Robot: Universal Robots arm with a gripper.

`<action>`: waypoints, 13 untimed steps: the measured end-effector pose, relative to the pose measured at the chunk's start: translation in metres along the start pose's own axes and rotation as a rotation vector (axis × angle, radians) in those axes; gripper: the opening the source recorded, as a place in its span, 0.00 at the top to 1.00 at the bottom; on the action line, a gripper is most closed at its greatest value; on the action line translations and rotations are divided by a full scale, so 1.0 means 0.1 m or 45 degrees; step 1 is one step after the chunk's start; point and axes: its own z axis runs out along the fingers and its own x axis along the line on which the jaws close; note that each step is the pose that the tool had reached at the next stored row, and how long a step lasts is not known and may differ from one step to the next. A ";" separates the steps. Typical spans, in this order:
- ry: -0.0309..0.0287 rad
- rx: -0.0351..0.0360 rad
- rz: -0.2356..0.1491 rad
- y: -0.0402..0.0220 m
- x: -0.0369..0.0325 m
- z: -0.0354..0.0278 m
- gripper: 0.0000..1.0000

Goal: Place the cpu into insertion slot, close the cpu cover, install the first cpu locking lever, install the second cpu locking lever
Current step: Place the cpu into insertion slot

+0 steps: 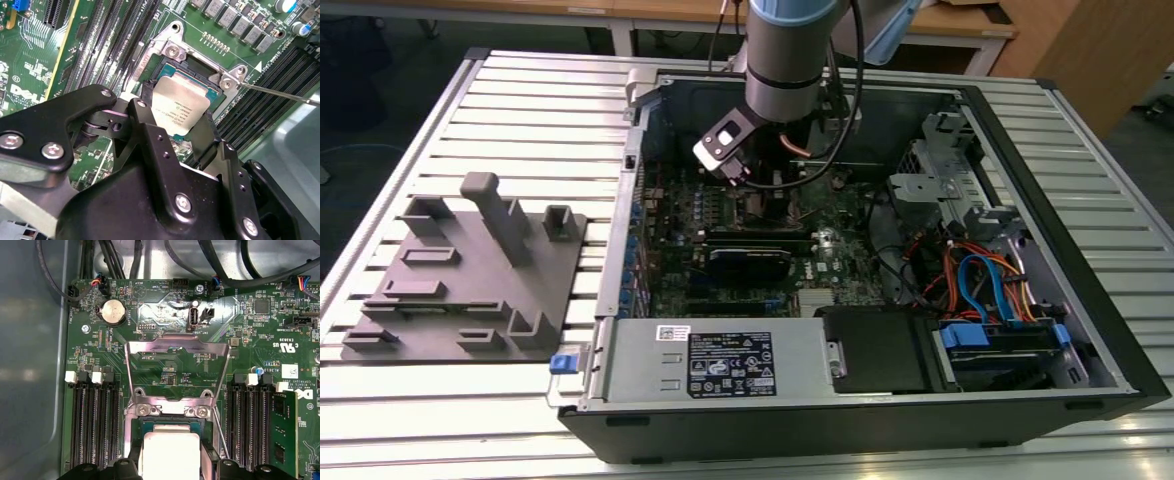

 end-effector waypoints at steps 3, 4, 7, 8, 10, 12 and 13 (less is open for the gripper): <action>0.0002 -0.0001 0.000 0.000 0.000 0.001 0.46; 0.0001 -0.0001 0.000 0.000 0.000 0.001 0.46; 0.0003 -0.0001 0.000 0.000 0.000 0.001 0.46; 0.0002 -0.0001 0.000 0.000 0.000 0.001 0.46; 0.0003 -0.0002 0.000 0.000 0.000 0.002 0.46; 0.0002 -0.0002 0.000 0.000 0.000 0.003 0.45; 0.0002 -0.0002 0.000 0.000 0.000 0.004 0.39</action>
